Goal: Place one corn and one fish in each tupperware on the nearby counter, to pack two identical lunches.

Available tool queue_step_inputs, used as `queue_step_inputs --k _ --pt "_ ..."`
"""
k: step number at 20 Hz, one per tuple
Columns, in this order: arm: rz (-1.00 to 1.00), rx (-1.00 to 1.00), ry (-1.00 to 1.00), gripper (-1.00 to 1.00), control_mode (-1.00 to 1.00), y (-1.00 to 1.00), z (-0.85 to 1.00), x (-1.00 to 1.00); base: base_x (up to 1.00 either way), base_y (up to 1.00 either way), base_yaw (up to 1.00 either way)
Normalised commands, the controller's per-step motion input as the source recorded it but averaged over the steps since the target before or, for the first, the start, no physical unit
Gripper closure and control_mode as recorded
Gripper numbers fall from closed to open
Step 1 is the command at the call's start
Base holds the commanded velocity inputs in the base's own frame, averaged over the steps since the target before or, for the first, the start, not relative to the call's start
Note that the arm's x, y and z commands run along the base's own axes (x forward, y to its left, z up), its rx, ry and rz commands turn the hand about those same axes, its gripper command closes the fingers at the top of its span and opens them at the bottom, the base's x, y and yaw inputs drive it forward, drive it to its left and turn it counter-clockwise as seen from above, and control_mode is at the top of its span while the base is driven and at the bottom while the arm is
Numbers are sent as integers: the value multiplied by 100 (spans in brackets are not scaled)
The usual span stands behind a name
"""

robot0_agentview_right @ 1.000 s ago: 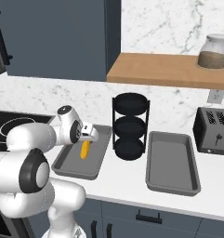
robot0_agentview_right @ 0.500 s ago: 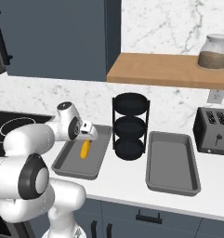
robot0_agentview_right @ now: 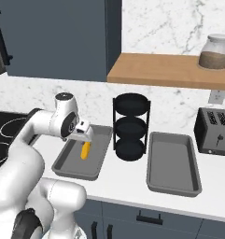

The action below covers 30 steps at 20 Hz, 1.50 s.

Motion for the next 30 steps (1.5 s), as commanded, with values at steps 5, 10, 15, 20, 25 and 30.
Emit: queue_step_inputs --k 5,10,15,20,25,30 --pt "0 10 -1 -100 -100 0 32 -100 0 0 0" --pt "0 -1 -14 -100 -100 -12 26 -93 0 0 0" --pt "0 -4 -17 -100 -100 -19 40 -69 0 0 0" --pt "0 -6 -14 -100 -100 0 11 -56 0 0 0" --pt "0 -6 -1 -100 -100 2 -6 -20 0 0 0" --pt "0 0 0 -100 -100 0 0 -1 0 0 0"
